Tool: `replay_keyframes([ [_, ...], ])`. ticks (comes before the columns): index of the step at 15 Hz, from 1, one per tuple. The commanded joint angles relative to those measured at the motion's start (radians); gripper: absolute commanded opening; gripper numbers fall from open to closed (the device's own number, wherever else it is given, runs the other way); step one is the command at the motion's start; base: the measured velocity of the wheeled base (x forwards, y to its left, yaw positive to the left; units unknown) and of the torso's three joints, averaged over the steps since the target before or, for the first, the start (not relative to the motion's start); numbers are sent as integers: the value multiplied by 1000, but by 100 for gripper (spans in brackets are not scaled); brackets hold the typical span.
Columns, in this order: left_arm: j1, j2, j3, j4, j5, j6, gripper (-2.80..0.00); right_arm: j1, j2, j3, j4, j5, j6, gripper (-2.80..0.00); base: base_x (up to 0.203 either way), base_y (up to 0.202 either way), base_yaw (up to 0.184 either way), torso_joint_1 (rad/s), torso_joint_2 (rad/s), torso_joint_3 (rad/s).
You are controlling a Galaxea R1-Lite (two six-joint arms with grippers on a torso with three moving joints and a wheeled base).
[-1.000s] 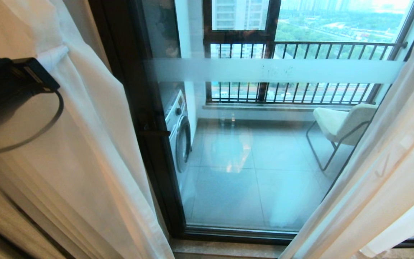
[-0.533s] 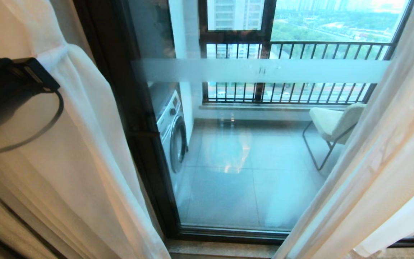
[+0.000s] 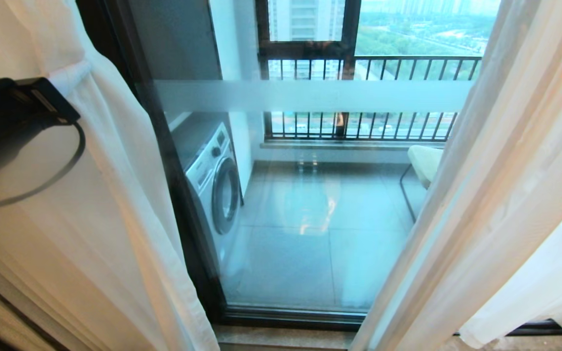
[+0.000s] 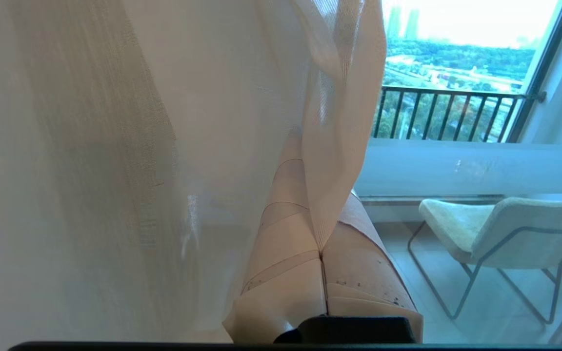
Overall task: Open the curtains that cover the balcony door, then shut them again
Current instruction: Close the inner curtains on both sides
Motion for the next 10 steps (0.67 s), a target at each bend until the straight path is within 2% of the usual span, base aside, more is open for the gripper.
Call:
replay_keyframes([
  [1,0,1,-7,-6,-1,-2,-280,0,0,0,0,1,-1,-280,0,-183,-1,7,6,2],
  [10,0,13,-26,-6,-1,-2,-280,0,0,0,0,1,-1,-280,0,-185,1,3,2,0],
])
